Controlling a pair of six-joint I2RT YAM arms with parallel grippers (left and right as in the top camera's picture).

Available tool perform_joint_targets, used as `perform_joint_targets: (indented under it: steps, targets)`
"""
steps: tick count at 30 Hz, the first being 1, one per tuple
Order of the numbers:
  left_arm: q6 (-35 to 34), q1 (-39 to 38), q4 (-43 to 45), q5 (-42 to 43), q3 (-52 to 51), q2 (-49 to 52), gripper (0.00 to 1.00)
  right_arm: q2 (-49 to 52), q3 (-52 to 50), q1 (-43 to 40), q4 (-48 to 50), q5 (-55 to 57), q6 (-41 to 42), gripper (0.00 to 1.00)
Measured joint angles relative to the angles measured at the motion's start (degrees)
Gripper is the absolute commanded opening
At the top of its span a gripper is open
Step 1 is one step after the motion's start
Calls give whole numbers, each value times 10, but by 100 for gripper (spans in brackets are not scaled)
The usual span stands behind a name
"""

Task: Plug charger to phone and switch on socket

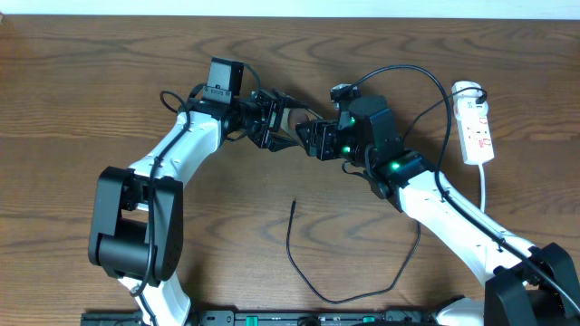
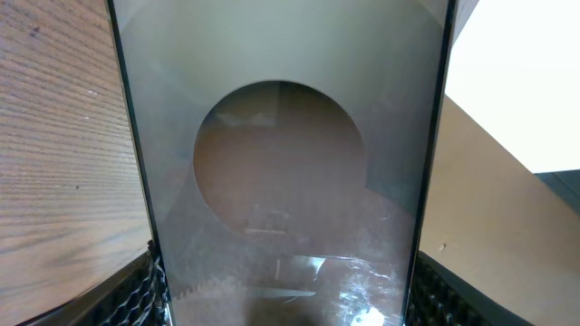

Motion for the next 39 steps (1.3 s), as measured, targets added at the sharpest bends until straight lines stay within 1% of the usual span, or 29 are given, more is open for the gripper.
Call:
perform_joint_targets:
  steps: [5,11,18,25,29,39]
  targets:
    - [0,-3,0,0,0,0,7,0,0,0,0,2,0,60]
    - [0,-13,0,0,0,0,7,5,0,0,3,4,0,59]
    - [0,-15,0,0,0,0,7,12,0,5,4,5,-2,52]
    - [0,-15,0,0,0,0,7,14,0,5,4,7,-2,49]
    - [0,-15,0,0,0,0,7,14,0,5,4,7,-3,42]
    - [0,-15,0,0,0,0,7,14,0,5,4,7,-2,34]
